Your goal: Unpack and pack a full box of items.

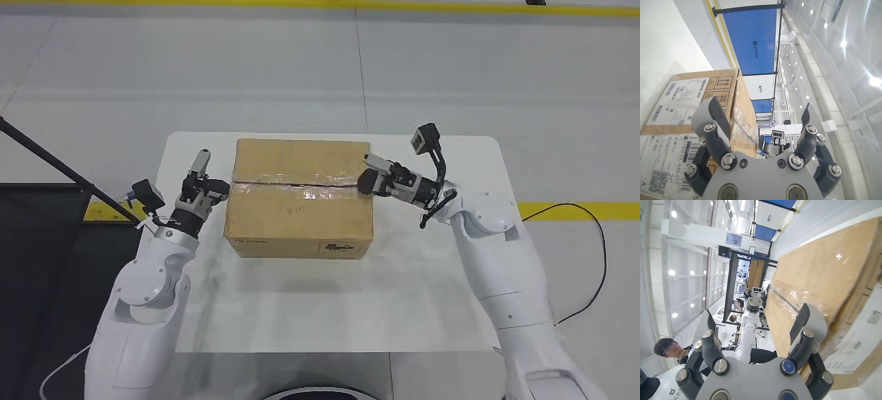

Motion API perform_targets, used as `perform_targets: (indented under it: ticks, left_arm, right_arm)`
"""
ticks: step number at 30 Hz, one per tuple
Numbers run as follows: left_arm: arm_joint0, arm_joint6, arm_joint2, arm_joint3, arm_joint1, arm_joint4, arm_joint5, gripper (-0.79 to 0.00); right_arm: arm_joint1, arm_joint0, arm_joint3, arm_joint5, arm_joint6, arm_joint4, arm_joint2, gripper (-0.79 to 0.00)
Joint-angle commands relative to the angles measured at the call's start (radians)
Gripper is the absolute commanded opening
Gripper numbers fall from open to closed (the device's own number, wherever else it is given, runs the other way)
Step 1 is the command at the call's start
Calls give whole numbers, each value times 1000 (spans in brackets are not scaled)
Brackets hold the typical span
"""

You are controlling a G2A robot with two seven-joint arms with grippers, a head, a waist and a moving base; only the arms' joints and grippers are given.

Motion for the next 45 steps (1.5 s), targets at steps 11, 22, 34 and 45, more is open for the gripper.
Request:
perform_targets:
  ticks: [11,22,34,45]
  left_arm:
    - [2,0,-4,-2,1,2,2,0]
    - [-1,-4,-1,-5,2,4,5,0]
    - [18,8,-50,-53,7,-10,2,0]
    - [69,-36,-139,-114,17,-30,-6,0]
  right_arm:
    - [21,-38,0,2,-33,2,45,0]
    - [26,-57,-9,-1,-44,19,29,0]
    - [54,-107,-7,-36,-179,-61,116,0]
    - [72,-189,-52,-121,-313,-112,194,-1]
